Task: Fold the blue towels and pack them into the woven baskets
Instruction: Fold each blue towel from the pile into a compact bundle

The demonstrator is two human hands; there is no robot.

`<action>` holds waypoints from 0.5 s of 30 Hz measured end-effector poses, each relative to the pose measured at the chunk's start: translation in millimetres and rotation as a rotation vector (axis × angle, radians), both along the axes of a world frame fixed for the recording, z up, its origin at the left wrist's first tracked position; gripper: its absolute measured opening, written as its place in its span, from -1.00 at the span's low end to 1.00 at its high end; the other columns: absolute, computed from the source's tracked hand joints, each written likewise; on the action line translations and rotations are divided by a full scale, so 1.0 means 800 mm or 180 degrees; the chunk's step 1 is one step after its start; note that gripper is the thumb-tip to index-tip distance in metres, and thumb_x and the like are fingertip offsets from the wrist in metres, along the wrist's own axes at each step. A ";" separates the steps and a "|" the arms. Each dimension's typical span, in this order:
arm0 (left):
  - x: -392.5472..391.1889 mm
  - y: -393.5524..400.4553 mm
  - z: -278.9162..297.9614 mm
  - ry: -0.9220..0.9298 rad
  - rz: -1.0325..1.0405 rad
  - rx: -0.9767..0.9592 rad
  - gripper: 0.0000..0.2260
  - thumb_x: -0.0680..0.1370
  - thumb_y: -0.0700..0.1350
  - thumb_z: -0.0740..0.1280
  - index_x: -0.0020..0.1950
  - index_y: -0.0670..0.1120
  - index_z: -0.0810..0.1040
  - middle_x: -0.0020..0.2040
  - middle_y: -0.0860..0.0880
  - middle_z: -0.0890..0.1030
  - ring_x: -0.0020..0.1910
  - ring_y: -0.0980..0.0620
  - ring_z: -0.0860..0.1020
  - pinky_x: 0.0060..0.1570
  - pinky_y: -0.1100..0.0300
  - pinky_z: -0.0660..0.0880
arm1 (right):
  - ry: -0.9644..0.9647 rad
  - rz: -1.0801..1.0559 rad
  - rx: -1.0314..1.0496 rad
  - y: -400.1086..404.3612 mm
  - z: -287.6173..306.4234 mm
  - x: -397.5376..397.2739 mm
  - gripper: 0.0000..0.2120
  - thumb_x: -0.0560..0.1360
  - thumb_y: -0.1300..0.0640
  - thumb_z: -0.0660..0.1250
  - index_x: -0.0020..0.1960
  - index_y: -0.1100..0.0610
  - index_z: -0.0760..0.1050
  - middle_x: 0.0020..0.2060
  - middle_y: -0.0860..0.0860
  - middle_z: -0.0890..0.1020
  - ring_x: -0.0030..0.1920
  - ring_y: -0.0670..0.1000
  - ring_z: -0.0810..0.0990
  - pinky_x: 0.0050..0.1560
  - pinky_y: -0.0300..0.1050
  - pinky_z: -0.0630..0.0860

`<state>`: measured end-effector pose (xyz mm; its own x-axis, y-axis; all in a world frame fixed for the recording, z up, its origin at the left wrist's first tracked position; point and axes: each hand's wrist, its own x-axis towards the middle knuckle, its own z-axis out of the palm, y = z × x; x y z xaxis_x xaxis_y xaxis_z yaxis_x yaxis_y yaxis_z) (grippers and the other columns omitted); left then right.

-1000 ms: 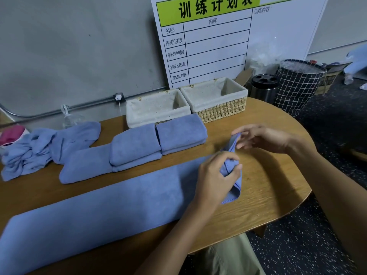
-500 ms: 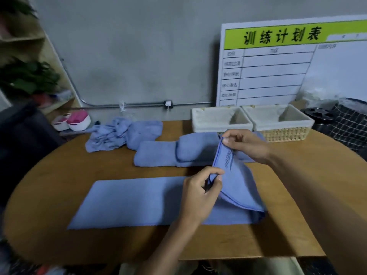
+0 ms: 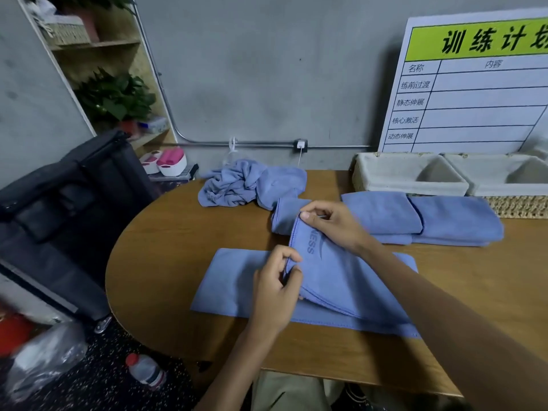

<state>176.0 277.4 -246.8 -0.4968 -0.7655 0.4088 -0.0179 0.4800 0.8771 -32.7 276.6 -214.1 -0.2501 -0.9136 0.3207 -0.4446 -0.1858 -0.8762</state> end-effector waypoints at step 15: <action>0.113 -0.088 0.003 -0.0383 0.1158 -0.0490 -0.79 0.51 -0.25 0.28 -0.08 0.08 0.47 -0.48 -0.03 0.42 -0.57 0.12 0.26 -0.55 0.23 0.19 | 0.0366 0.0045 0.0154 -0.131 -0.015 0.114 -0.84 0.53 -0.04 0.39 -0.04 0.02 0.68 -0.13 -0.09 0.71 -0.10 -0.09 0.63 0.04 0.09 0.57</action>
<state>266.2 206.7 -244.4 -0.2564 -0.8345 0.4878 -0.3086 0.5489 0.7769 58.5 171.6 -225.9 -0.2014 -0.9318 0.3020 -0.5402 -0.1516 -0.8277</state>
